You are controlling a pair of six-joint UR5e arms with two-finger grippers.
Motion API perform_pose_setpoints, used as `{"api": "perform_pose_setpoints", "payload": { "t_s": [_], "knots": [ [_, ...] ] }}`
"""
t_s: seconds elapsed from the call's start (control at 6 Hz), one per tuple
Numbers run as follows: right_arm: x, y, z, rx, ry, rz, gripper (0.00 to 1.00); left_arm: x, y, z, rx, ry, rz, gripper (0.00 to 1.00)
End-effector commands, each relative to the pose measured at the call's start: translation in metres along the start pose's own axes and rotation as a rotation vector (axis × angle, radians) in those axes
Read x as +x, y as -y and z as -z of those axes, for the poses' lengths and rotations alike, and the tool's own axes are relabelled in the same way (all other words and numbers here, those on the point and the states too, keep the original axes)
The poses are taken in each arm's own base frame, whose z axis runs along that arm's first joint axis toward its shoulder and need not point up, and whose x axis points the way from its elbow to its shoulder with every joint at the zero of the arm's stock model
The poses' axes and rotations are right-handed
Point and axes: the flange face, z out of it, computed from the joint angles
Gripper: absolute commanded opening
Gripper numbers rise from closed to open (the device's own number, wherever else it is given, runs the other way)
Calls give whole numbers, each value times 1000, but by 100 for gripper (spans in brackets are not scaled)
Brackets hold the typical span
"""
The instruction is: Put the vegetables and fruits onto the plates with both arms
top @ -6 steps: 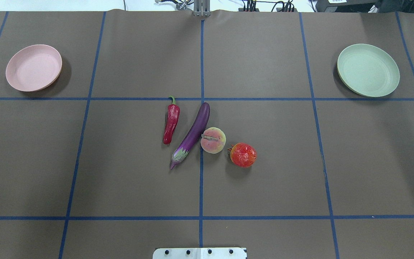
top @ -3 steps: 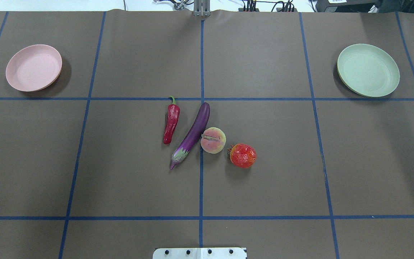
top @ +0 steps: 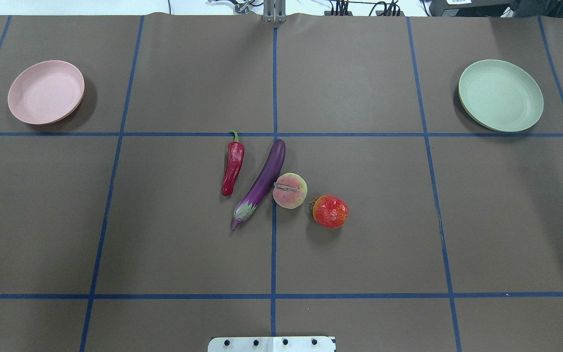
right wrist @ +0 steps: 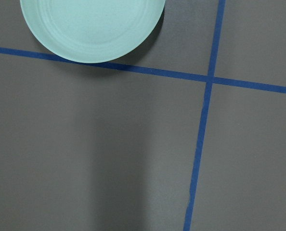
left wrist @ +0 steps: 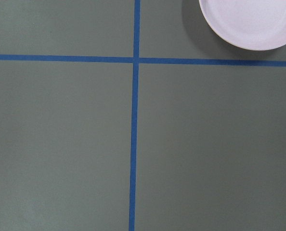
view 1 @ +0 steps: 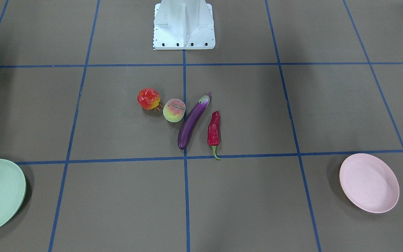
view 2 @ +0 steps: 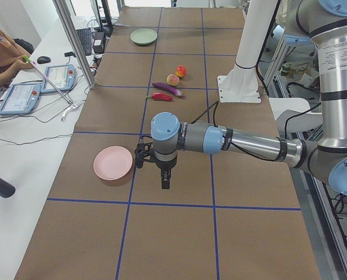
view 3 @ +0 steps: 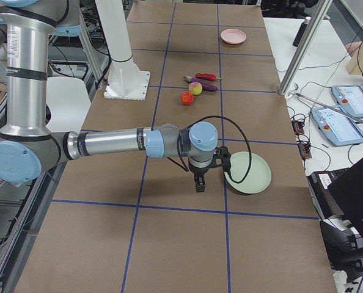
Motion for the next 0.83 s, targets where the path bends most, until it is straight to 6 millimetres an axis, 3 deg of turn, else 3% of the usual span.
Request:
{"api": "perform_pose_setpoints", "payload": {
  "t_s": [0.0, 0.5, 0.67],
  "knots": [
    [-42, 11, -8, 30, 141, 35, 100, 1, 0, 0, 1, -5, -2, 100],
    [-163, 28, -43, 55, 229, -16, 100, 4, 2, -1, 7, -8, -15, 100],
    [-221, 48, -53, 33, 247, -68, 100, 4, 2, 0, 8, -8, -16, 100]
  ]
}}
